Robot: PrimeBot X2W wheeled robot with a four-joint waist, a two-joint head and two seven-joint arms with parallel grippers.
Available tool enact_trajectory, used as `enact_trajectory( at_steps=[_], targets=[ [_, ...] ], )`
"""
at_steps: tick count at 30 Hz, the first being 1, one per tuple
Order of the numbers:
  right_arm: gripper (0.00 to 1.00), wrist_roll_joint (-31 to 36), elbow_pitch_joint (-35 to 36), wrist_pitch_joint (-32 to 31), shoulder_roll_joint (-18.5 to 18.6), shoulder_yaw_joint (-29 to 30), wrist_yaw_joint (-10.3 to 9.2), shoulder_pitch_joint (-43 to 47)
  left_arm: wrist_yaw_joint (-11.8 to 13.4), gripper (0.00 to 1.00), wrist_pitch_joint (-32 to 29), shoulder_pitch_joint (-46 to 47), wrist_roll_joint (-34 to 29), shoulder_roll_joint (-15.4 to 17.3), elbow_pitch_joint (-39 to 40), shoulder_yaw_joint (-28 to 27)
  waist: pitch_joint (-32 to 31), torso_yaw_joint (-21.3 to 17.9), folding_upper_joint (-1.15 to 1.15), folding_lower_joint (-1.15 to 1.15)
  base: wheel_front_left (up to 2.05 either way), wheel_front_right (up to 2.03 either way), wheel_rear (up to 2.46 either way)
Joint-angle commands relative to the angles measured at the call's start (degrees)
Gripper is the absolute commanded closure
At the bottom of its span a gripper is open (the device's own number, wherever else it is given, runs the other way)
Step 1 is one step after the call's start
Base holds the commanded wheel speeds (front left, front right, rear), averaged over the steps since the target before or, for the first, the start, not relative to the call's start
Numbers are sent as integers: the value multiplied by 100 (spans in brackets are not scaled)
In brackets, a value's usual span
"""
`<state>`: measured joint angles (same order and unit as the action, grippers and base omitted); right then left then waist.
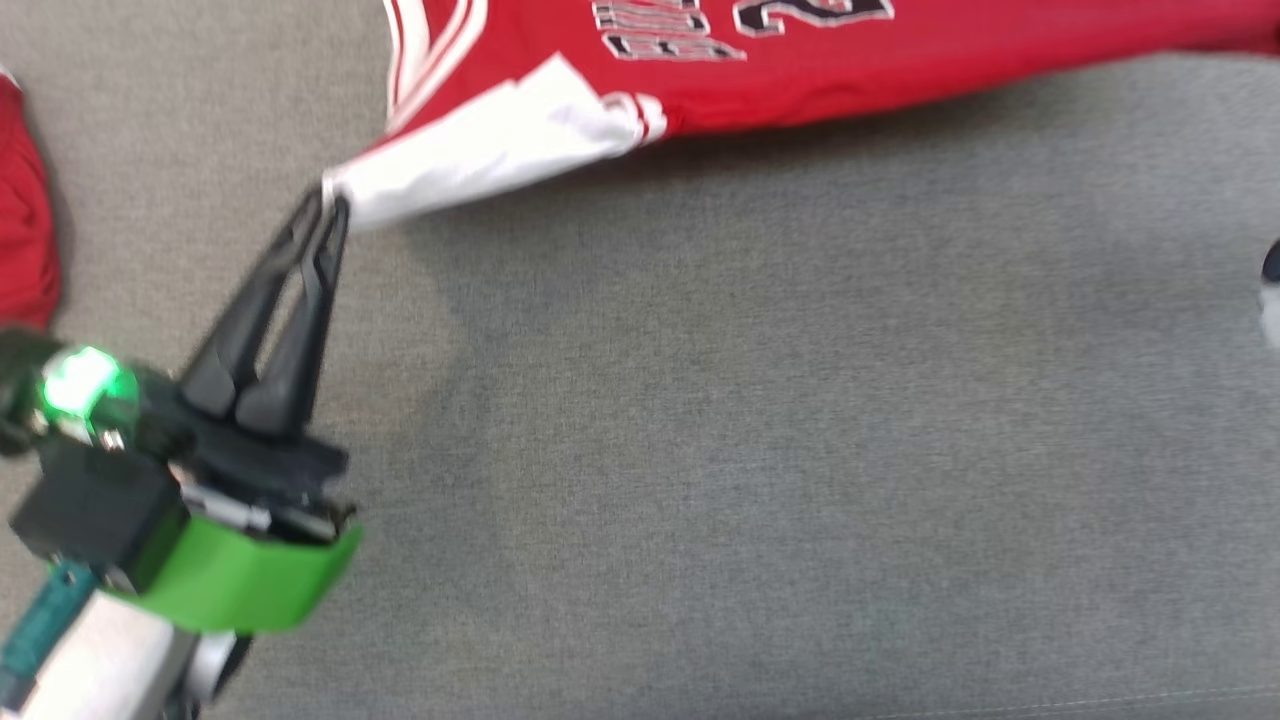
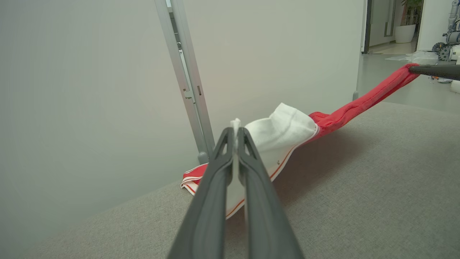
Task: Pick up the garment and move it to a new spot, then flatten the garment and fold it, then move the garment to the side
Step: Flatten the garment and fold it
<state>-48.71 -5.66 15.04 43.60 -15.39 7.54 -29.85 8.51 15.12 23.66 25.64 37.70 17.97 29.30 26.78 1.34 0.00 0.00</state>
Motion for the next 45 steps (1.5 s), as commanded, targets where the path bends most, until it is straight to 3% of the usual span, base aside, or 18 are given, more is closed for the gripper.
enact_trajectory(
  at_steps=[1, 9, 17, 25, 33, 45],
  targets=[
    [100, 34, 78, 17, -58, 125, -10, 356, 66, 100, 2, -359, 88, 24, 119, -32, -579, -222, 0, 0, 0, 0, 0],
    [100, 181, 411, 18, -269, 652, -10, 1808, 246, 100, -39, -1750, 316, 135, 651, 167, -1074, -268, 0, 0, 0, 0, 0],
    [100, 277, 600, 18, -441, 926, -10, 2655, 435, 100, -399, -2196, 383, 275, 888, 335, -1238, -305, 0, 0, 0, 0, 0],
    [100, 288, 52, 18, -613, 413, -10, 2069, -38, 100, -602, -1358, 407, 30, 195, 521, -1070, -388, 0, 0, 0, 0, 0],
    [100, 396, -748, 18, -662, -191, -10, 1153, -331, 100, -603, -324, 133, -249, -757, 586, -687, -410, 0, 0, 0, 0, 0],
    [100, 477, -1373, 18, -716, -368, -10, 361, -854, 100, -750, 992, -82, -491, -1925, 753, -140, -335, 0, 0, 0, 0, 0]
  ],
)
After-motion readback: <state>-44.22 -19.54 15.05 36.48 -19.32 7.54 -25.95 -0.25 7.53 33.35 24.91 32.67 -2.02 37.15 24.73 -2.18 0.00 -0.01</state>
